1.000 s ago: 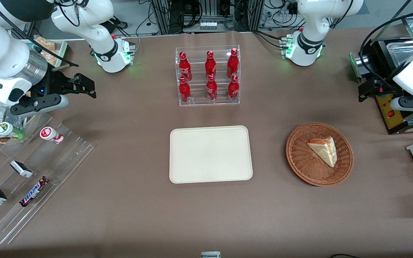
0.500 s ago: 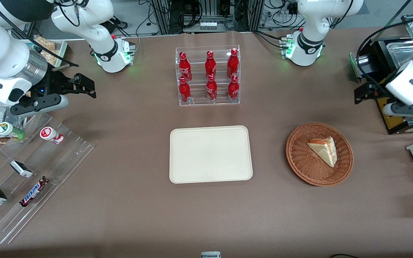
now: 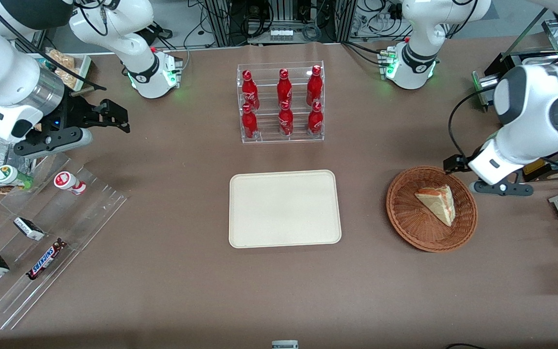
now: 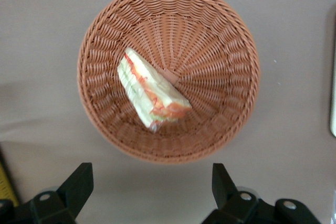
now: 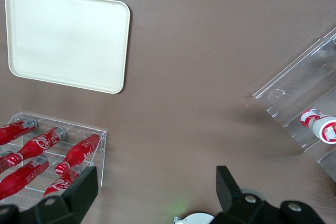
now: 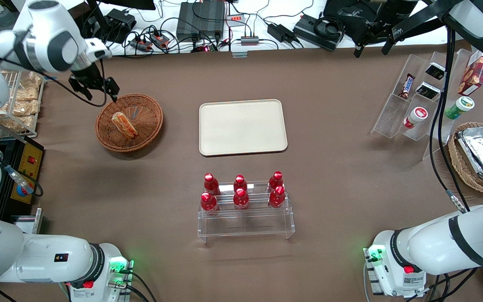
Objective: Place sandwich from basket to tray
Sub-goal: 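Lower the open left gripper onto the sandwich and close on it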
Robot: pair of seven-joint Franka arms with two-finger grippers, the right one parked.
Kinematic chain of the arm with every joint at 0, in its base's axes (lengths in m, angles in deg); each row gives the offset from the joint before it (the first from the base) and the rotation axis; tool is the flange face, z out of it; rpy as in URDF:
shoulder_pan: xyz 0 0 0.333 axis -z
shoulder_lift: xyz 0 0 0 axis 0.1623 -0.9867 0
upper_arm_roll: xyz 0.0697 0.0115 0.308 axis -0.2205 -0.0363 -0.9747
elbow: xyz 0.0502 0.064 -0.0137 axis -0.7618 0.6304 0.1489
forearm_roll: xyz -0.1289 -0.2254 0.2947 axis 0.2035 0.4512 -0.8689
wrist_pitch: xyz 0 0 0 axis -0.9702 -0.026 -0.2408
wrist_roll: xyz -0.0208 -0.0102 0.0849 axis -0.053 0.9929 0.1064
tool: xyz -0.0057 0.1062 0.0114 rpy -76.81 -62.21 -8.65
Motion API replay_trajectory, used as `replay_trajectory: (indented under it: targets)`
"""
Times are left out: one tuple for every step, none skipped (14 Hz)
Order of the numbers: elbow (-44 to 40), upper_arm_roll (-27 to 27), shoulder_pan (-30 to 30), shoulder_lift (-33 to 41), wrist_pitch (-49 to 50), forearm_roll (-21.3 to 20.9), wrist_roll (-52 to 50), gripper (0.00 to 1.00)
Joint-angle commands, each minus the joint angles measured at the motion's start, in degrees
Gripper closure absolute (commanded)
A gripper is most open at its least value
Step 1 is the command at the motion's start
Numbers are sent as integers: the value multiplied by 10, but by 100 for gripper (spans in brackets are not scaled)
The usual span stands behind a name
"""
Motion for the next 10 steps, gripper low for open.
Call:
replay_trajectory:
  targets:
    - [78,2,-2,21,-90,-20,-92,0]
    - [89,2,-2,19,-112,-29,-145,0]
    - [99,2,-2,15,-133,-29,-215,0]
    - [111,3,-2,11,-156,-29,-290,0]
    - [118,2,-2,2,-175,-29,-373,0]
    - [121,2,-2,-10,-195,-29,-447,0]
    - [121,2,-5,-19,-212,-29,-499,0]
    - [123,2,-5,-32,-233,-29,-539,0]
    - [124,2,-6,-45,-252,-29,-558,0]
    - [123,2,-7,-59,-267,-28,-565,0]
